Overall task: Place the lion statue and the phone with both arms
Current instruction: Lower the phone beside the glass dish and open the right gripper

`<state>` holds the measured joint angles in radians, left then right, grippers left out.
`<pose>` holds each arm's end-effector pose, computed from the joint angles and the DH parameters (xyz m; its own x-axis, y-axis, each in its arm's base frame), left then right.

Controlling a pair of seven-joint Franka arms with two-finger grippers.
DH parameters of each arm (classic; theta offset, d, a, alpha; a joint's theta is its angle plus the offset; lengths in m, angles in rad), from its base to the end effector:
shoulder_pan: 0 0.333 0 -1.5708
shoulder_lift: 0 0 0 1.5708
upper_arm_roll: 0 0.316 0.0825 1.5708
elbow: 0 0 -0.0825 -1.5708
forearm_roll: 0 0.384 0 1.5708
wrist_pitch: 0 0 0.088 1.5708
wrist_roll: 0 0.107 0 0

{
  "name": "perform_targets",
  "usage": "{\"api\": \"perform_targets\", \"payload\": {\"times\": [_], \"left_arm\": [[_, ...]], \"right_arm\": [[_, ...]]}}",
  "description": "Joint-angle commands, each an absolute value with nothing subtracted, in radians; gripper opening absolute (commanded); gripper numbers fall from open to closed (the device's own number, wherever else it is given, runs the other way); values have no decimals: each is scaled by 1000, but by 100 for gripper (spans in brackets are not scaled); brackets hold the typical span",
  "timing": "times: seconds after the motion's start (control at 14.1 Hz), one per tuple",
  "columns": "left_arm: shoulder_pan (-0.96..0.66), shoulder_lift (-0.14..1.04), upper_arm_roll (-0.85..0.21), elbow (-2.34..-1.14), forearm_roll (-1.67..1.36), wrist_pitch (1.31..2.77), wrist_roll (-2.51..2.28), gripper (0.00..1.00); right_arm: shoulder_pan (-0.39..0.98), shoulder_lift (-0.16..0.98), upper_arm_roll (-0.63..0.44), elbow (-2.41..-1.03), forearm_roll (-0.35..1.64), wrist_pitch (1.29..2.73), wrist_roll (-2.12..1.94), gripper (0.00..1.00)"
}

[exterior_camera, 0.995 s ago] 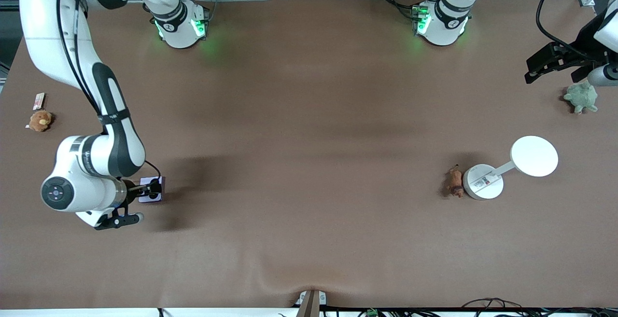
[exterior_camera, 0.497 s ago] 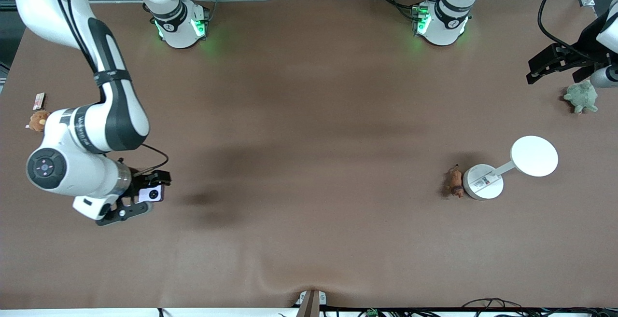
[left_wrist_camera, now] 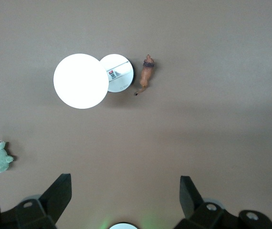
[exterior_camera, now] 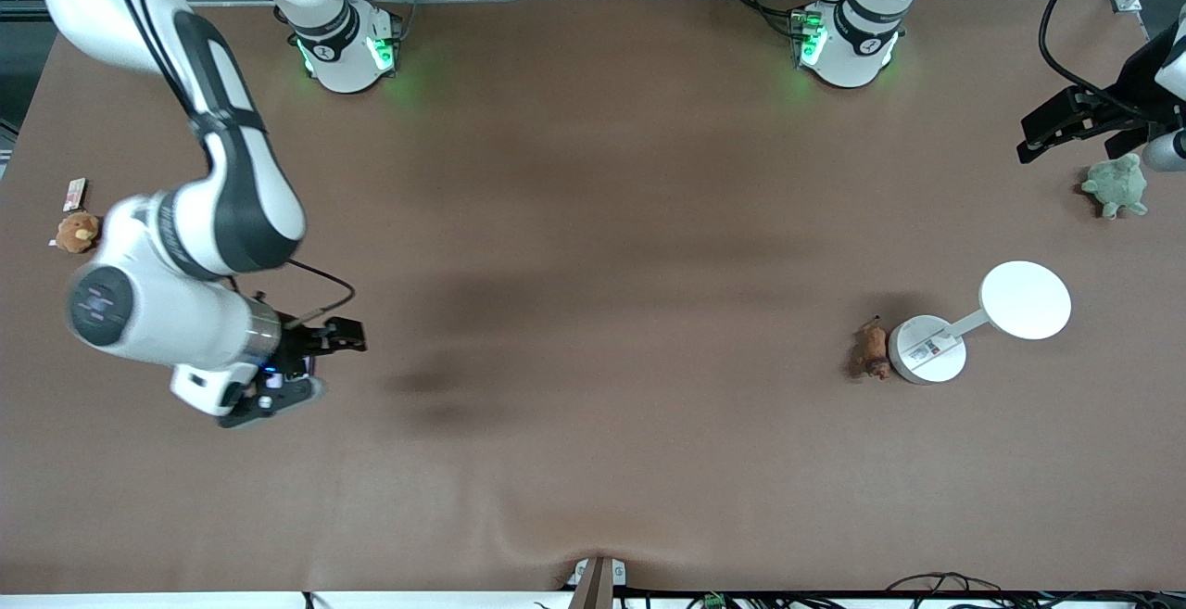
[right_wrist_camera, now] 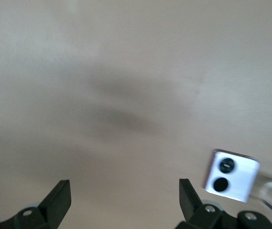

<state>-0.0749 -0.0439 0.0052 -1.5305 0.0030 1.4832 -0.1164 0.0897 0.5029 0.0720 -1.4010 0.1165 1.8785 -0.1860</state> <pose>0.5306 -0.0366 0.6595 0.9989 0.0469 -0.0031 0.0469 -0.9989 -0.0031 0.6907 0.1124 0.4148 0.9546 0.2980 -0.0003 0.2947 -0.9442 -0.1469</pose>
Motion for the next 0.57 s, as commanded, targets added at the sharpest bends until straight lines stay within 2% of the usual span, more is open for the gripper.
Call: {"api": "perform_targets", "payload": {"times": [0.0, 0.5], "left_arm": [[-71, -71, 0, -1569, -2, 1485, -106, 100], [-72, -113, -5, -1609, -2, 1488, -106, 100]], "right_arm": [[61, 349, 14, -1463, 123, 1772, -190, 100], [-35, 137, -48, -1473, 63, 1496, -92, 100]]}}
